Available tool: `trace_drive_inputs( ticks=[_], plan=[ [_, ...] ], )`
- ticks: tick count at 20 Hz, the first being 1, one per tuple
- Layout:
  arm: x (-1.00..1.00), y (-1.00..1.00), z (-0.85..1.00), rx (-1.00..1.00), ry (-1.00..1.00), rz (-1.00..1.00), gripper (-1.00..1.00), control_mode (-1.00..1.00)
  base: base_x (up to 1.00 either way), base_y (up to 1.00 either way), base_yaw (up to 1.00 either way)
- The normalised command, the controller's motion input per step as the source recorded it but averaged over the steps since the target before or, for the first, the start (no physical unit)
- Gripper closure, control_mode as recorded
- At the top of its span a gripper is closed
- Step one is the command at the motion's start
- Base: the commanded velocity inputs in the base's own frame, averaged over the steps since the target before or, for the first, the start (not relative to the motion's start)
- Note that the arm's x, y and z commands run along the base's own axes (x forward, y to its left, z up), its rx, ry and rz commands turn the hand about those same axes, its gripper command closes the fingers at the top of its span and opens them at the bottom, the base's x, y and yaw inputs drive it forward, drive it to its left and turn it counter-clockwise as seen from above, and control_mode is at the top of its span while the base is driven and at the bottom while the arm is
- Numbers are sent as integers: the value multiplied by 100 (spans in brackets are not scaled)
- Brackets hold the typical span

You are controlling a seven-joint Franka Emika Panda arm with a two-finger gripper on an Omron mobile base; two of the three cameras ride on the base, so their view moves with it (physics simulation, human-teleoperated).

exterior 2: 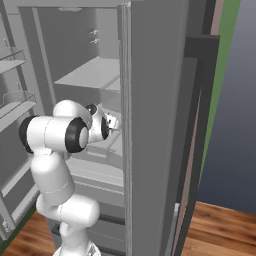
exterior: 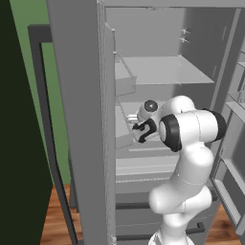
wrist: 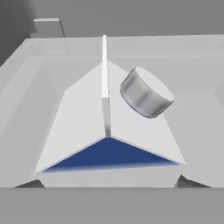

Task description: Take a sugar cube from the saucer and place it inside the coffee. Then, grab milk from the fridge and place it next to the coffee on the counter to sweeten the coffee.

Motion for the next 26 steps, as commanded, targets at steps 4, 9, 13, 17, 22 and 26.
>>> trace_drive_inputs(
  ticks=[4,9,13,17,22,26],
  plan=[
    [0,0,0,0,0,0,100,-100,0,0,0],
    [-13,0,7,0,0,0,100,-100,0,0,0],
    [-66,0,54,0,0,0,100,-100,0,0,0],
    [-82,0,73,0,-1,-1,100,-100,0,0,0],
    [-94,0,97,0,-14,0,100,-100,0,0,0],
    [-98,-2,100,1,-12,0,100,-100,0,0,0]
  ],
)
